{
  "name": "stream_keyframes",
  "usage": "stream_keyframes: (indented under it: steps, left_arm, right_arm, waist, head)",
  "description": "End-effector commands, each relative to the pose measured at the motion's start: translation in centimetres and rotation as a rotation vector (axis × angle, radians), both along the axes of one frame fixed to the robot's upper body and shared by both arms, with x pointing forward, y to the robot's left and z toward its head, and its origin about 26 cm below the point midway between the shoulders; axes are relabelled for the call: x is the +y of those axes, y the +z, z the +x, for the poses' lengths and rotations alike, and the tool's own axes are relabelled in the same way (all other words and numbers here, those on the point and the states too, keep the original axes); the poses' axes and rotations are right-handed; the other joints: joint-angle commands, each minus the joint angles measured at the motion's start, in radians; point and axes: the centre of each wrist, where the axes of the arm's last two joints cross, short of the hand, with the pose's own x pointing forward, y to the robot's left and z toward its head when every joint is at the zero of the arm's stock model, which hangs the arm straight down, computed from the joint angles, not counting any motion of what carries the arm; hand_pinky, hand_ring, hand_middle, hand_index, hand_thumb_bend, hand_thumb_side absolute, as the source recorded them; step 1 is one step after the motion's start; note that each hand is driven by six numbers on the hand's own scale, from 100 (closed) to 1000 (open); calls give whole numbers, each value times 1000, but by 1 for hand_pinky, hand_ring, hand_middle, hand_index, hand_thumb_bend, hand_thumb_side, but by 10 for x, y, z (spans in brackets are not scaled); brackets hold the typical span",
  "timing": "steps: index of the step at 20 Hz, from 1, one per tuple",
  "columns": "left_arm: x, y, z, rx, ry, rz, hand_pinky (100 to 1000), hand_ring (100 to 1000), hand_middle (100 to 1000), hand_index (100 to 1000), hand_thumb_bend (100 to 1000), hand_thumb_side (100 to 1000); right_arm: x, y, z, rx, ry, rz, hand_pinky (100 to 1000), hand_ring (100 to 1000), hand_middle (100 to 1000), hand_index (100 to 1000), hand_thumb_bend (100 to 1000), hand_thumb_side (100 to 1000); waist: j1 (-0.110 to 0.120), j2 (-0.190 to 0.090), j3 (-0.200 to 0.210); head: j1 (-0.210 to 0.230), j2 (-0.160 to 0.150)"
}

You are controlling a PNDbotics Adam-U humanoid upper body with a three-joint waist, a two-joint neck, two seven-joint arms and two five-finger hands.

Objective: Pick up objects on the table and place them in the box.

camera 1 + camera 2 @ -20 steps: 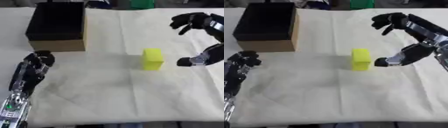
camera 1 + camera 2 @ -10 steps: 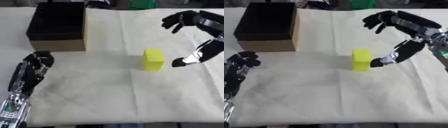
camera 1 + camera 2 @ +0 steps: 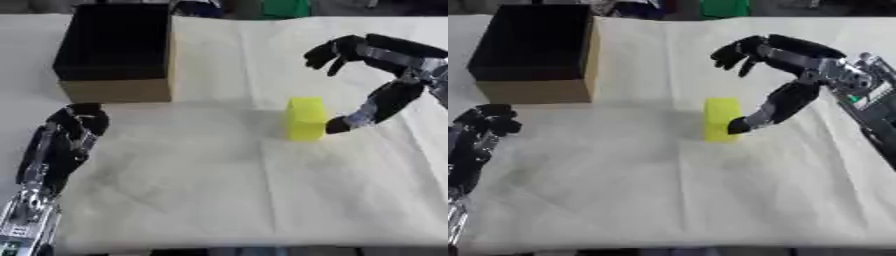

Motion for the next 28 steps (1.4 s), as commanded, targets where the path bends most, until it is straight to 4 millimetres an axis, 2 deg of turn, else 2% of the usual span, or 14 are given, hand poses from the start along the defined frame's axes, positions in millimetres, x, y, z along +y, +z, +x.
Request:
stream_keyframes:
  steps: [1,28]
  left_arm:
    - [3,6,0,-20,-5,16,677,602,597,701,601,546]
    - [1,8,1,-28,-9,11,677,601,596,701,601,545]
  right_arm:
    - [-4,0,8,-16,-20,-28,710,823,797,921,715,436]
    - [-11,-53,36,10,-105,-100,711,807,750,882,721,459]
  waist:
    - [1,-12,0]
    - [7,-8,6]
  head:
    - [-3,2]
    - [-4,-3]
